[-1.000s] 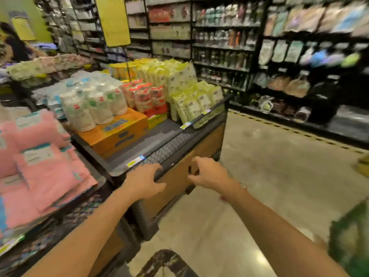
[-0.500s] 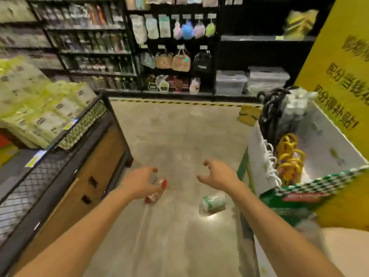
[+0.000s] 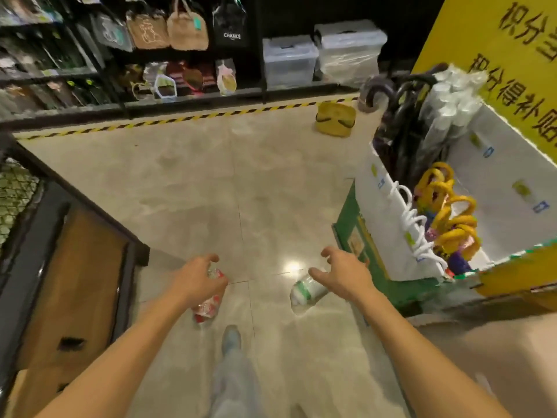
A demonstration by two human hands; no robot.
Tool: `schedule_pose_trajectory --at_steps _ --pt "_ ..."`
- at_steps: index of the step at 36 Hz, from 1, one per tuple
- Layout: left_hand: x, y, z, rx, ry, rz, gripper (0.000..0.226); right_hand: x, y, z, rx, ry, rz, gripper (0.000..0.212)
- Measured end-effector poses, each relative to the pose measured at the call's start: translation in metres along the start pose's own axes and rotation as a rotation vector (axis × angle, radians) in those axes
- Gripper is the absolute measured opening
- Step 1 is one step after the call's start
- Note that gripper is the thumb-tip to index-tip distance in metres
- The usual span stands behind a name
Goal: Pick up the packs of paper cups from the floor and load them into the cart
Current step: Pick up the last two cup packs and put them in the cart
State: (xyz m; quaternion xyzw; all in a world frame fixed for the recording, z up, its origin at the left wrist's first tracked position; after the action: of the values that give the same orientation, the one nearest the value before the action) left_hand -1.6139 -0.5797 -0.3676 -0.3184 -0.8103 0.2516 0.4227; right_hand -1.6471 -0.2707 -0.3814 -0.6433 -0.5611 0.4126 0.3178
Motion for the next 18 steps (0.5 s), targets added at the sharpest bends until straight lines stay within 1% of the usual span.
schedule_pose_trajectory --at_steps 4,6,9,13,18 --pt "-0.044 -0.001 0.092 -0.035 -0.044 -0.082 0.060 -0.006 0.049 0.053 -0.052 0.202 0.176 0.061" --pt "-0.072 0.001 0.135 -0.035 -0.072 -0.102 0.064 -0.008 0.078 0.079 -0.073 0.298 0.257 0.062" --pt "-0.115 0.014 0.197 -0.046 -0.132 -0.147 0.064 -0.005 0.129 0.117 -0.099 0.426 0.365 0.062" --pt "-0.177 0.045 0.268 -0.045 -0.239 -0.160 0.065 0.011 0.198 0.166 -0.111 0.561 0.455 0.055" --pt "-0.249 0.114 0.357 -0.075 -0.329 -0.183 0.060 0.043 0.297 0.238 -0.140 0.670 0.525 0.059"
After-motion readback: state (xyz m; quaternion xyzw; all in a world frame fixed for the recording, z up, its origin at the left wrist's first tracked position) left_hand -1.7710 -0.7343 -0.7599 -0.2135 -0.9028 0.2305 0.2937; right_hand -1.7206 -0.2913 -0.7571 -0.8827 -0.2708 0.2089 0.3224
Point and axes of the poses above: each hand's wrist, its own z-axis towards the middle knuckle, its own y-axis out of the palm, x = y × z, the point moved 8 cm from there along z, towards the middle knuckle, and after that the axes turned 15 degrees about -z, right-handed, at the moved point
